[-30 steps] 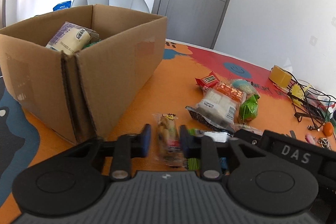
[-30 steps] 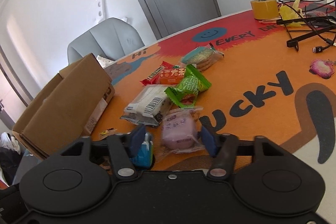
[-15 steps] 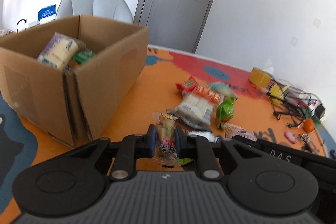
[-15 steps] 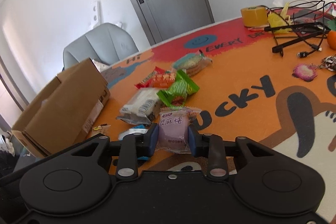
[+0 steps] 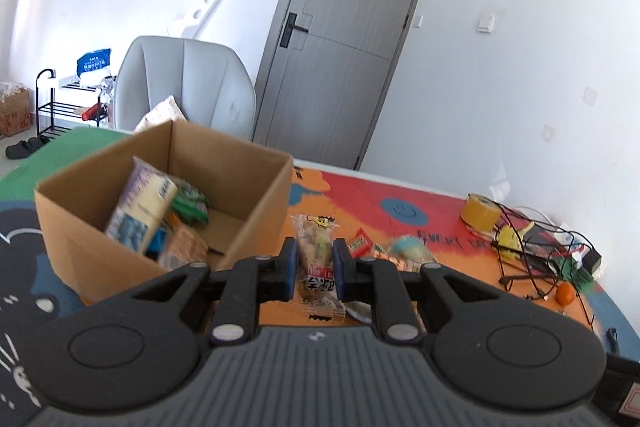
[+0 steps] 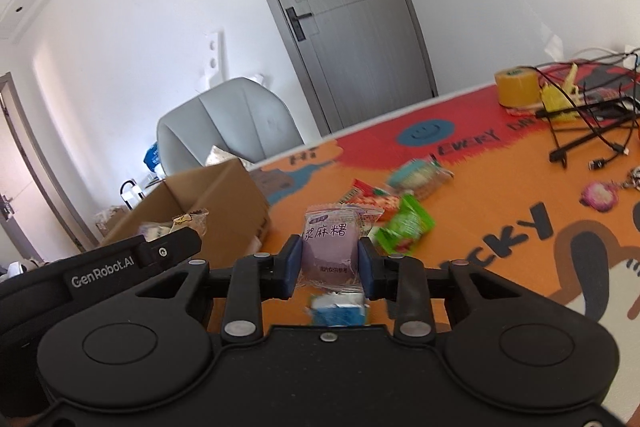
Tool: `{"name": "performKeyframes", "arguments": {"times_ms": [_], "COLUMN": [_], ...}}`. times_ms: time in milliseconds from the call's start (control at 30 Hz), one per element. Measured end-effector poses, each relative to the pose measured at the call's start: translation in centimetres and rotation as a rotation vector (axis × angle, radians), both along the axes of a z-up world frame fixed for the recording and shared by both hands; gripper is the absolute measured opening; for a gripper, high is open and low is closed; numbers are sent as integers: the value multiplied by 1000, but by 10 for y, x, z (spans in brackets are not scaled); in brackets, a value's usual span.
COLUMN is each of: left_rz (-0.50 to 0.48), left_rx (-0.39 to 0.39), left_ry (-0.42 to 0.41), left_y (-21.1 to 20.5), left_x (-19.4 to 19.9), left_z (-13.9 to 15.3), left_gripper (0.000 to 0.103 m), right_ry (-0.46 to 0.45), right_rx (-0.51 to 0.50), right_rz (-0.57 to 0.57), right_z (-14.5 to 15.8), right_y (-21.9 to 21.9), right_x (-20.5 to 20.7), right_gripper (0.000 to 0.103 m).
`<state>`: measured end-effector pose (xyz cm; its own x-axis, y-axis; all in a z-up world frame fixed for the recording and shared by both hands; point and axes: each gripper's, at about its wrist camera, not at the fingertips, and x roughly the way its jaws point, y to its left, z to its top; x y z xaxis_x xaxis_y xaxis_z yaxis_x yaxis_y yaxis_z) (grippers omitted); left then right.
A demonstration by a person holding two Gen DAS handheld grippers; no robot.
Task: Organize snacks
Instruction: 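Carry both snacks over the cardboard box and open both grippers to drop them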
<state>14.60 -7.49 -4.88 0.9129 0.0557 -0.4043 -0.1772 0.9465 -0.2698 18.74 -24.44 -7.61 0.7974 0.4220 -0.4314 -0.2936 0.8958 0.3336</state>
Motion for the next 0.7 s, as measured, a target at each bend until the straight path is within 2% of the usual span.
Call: {"name": "performKeyframes", "arguments": {"times_ms": [100, 167, 433, 700], "left_rz": [1, -32, -2, 46], "left_rx": [2, -6, 3, 15], "left_ry": [-10, -8, -34, 19], "left_y": [8, 14, 46, 86], "left_x": [-1, 2, 4, 13], "left_z": [7, 10, 27, 21], "left_gripper": [17, 17, 17, 17], "right_ry": [-20, -33, -49, -49], "right_rx": [2, 4, 19, 14], "right_rz": [6, 11, 56, 109], "right_z": [8, 12, 21, 21], "right_y": [6, 11, 36, 65], "right_x": [-1, -2, 3, 13], "right_gripper": [31, 31, 31, 31]}}
